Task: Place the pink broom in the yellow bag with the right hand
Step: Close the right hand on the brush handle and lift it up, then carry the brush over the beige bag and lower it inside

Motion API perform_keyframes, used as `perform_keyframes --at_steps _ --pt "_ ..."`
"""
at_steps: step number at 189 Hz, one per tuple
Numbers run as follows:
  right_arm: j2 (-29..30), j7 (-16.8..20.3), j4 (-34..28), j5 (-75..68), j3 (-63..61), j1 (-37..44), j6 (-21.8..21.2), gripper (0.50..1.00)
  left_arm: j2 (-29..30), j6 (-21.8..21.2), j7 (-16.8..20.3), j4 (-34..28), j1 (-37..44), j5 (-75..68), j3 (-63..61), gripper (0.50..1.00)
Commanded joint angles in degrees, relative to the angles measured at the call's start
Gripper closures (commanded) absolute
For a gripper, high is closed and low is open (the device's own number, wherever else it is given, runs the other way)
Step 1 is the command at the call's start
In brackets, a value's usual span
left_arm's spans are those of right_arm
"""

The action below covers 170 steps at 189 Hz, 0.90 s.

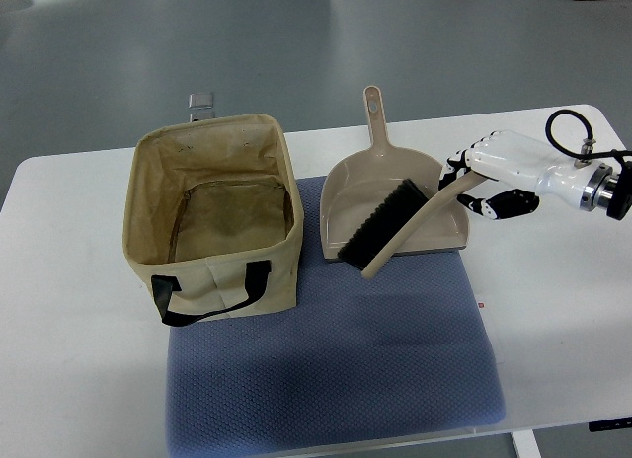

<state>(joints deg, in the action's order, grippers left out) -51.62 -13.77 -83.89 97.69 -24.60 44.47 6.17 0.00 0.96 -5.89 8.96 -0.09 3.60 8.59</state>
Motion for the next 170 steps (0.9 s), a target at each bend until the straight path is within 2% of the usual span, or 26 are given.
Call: perform_keyframes --at_steps 1,67,102,170 --pt "-0.9 0.0 1.6 -0.5 -0.1 2.6 0.0 1.0 0.0 0.0 0.0 0.0 0.0 0.0 0.0 0.5" --pt "0.0 0.1 6.9 -0.5 0.0 15.9 -1.3 1.0 0.0 0.0 0.0 0.0 0.0 0.0 0.0 0.5" --pt "6.0 0.5 7.2 0.2 0.3 20.7 -3.7 1.0 0.0 0.0 0.0 0.0 0.0 0.0 0.0 0.5" --pt "18.0 2.2 7.7 2.5 1.0 21.2 -3.9 1.0 0.0 0.0 0.0 0.0 0.0 0.0 0.0 0.5"
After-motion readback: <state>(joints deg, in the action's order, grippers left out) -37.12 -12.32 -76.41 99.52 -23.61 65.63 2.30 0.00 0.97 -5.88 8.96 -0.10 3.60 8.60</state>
